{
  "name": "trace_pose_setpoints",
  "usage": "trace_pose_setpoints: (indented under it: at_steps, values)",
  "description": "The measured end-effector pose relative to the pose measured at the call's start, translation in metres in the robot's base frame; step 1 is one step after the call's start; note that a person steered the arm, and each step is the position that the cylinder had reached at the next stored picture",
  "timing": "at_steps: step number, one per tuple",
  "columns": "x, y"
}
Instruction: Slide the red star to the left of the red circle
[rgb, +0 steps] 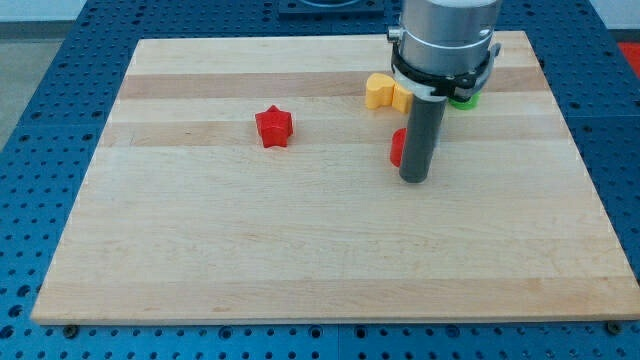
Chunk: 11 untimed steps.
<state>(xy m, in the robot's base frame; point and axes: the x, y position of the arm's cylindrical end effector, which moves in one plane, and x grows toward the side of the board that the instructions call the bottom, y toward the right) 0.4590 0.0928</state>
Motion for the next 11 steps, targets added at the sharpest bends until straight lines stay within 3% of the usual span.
trace_pose_setpoints:
  at_steps: [2,3,4,6,7,11]
  values:
    - [0.014,-0.045]
    - [0.013,-0.113]
    - [0.003,-0.184]
    - [-0.057,-0.264]
    - [-0.079,-0.268]
    - [-0.079,-0.168]
